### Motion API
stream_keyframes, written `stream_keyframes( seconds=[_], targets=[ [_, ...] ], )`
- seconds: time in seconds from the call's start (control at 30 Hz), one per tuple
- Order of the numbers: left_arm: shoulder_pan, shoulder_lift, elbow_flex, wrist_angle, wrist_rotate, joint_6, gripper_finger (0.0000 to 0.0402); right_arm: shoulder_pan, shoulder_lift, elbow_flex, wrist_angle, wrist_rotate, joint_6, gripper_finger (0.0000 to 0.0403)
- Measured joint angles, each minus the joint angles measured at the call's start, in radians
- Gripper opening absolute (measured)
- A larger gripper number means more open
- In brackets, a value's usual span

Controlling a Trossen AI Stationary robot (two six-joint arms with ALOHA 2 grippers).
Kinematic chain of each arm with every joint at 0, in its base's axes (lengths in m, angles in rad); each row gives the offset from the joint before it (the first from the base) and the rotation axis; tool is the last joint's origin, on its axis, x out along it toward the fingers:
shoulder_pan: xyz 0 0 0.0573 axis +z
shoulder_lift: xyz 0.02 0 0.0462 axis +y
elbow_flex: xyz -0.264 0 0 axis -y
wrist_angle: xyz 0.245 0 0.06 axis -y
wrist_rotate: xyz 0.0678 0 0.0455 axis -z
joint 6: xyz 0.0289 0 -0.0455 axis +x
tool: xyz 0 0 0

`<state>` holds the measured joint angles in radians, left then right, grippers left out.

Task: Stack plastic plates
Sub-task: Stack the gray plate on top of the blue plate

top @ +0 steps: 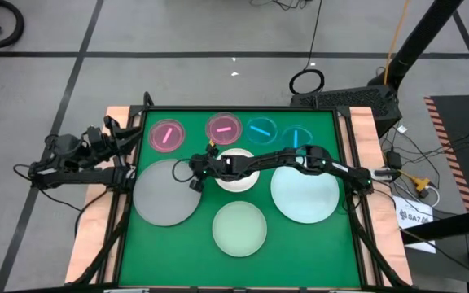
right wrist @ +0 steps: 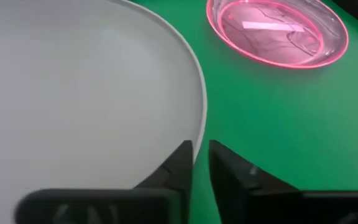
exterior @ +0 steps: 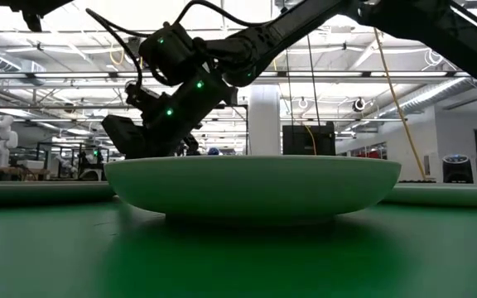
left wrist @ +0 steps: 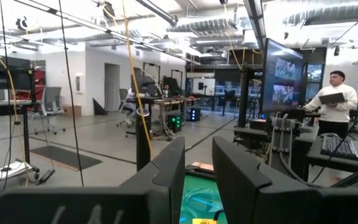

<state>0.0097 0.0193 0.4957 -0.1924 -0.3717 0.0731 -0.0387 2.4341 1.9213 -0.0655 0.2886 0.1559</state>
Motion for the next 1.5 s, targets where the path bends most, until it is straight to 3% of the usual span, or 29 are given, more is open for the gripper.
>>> stream_keyframes(
  seconds=[0.23,0.43,1.1,1.5],
  targets=[
    [0.000,0.000,0.000,-0.001,0.000,0.000,0.0088,-0.009,0.000,0.000,-0.041,-0.006,0.098,0.0145],
    [0.000,0.000,0.000,-0.001,0.000,0.000,0.0088,-0.011,0.000,0.000,-0.058,-0.078,0.145,0.0170],
    [0.000,0.000,0.000,-0.002,-0.001,-0.001,0.0088,-0.013,0.041,0.001,-0.053,-0.086,0.182,0.0169],
    [0.000,0.000,0.000,-0.007,-0.001,0.000,0.0088,-0.013,0.045,0.000,-0.001,-0.112,0.201,0.0113]
  ],
)
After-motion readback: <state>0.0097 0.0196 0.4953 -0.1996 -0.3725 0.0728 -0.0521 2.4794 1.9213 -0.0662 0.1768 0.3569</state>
